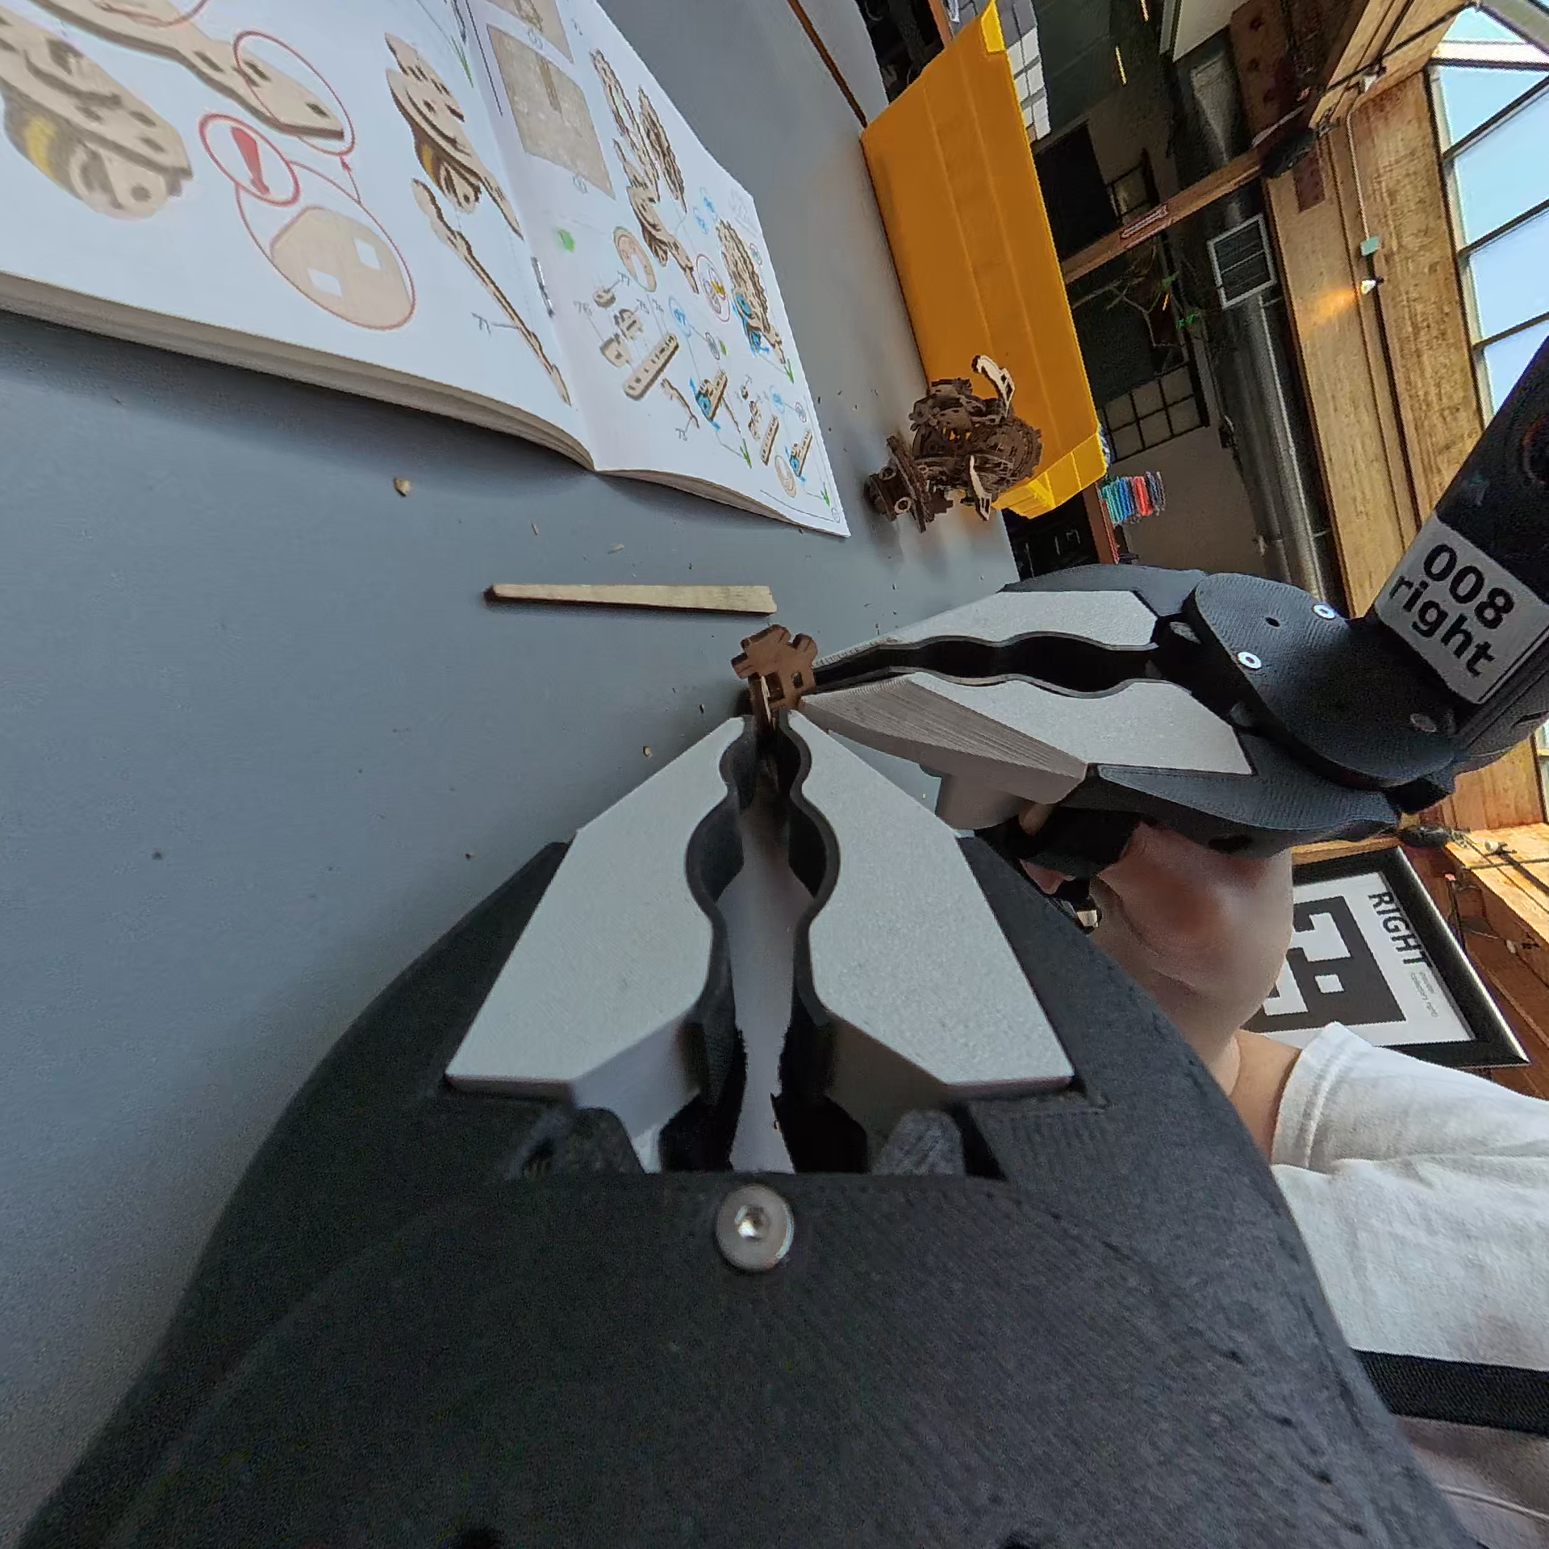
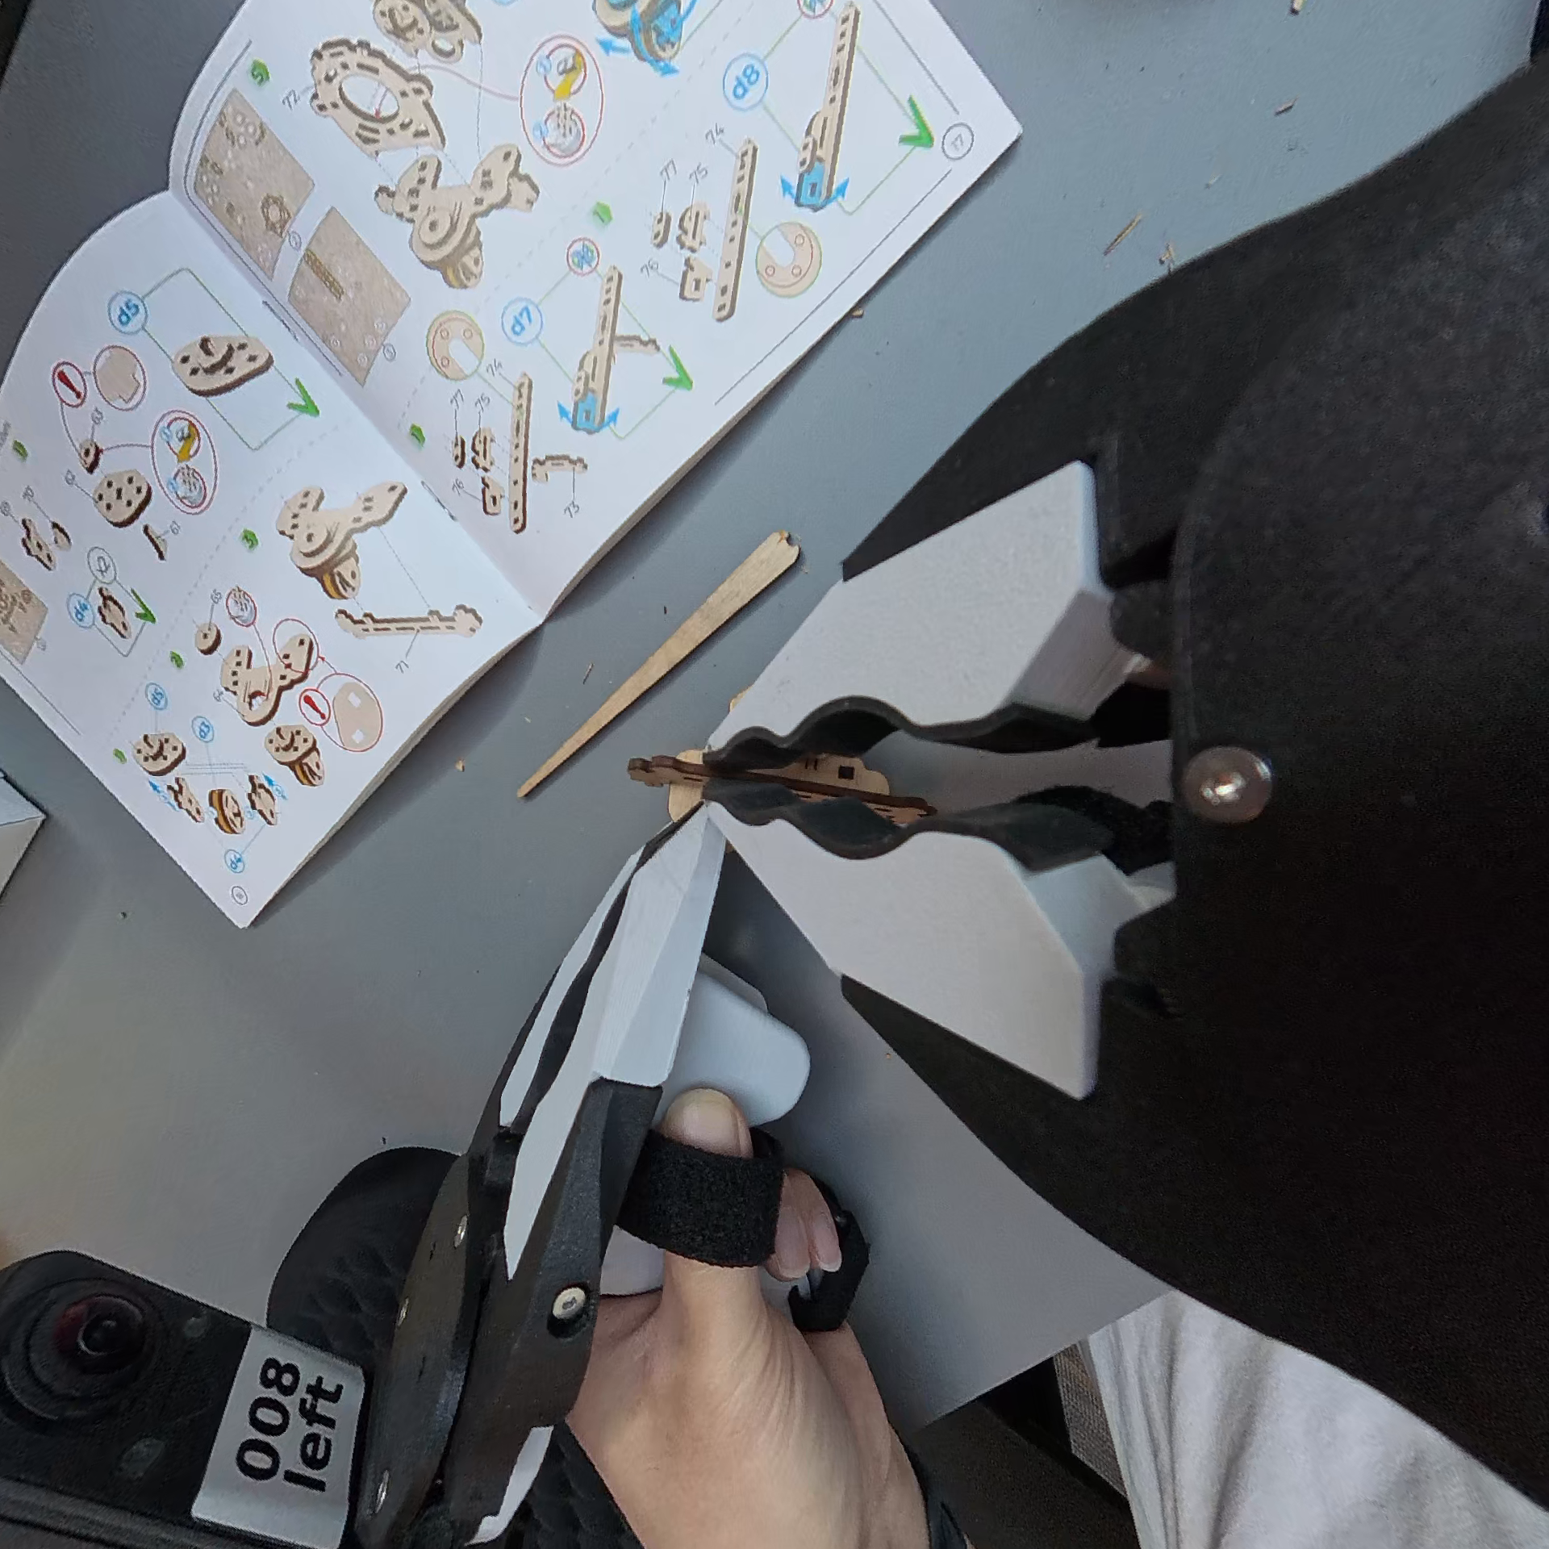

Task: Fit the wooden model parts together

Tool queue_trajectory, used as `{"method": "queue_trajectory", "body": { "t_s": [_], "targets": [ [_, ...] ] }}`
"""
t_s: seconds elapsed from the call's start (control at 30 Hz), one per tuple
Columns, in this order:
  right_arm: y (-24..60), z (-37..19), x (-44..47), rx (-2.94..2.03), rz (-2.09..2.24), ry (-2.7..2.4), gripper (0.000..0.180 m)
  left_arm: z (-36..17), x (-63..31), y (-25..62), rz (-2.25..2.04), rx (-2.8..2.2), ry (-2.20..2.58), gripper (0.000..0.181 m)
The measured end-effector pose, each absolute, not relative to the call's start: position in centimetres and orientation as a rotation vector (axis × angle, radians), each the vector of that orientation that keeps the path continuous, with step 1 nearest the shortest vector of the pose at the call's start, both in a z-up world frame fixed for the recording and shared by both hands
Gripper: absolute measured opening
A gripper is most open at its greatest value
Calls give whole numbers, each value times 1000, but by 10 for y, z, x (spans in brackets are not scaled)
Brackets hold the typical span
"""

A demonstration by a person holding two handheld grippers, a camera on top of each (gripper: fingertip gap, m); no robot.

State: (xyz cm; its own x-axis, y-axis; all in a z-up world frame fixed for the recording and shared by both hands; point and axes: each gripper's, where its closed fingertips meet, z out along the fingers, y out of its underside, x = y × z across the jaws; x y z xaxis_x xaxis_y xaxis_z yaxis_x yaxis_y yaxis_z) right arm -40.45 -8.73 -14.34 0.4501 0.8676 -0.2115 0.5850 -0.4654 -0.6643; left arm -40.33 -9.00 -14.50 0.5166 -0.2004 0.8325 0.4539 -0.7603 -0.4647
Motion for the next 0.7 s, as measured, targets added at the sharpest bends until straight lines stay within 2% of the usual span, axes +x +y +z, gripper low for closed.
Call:
{"method": "queue_trajectory", "body": {
  "t_s": [0.03, 0.7],
  "targets": [
    [-88, -143, -404, -2212, 741, -1228, 3, -145, -403, -90, -1264, -2093, -204, 1],
    [-88, -144, -401, -2380, 842, -1403, 3, -144, -402, -89, -1297, -2082, -208, 0]
  ]
}}
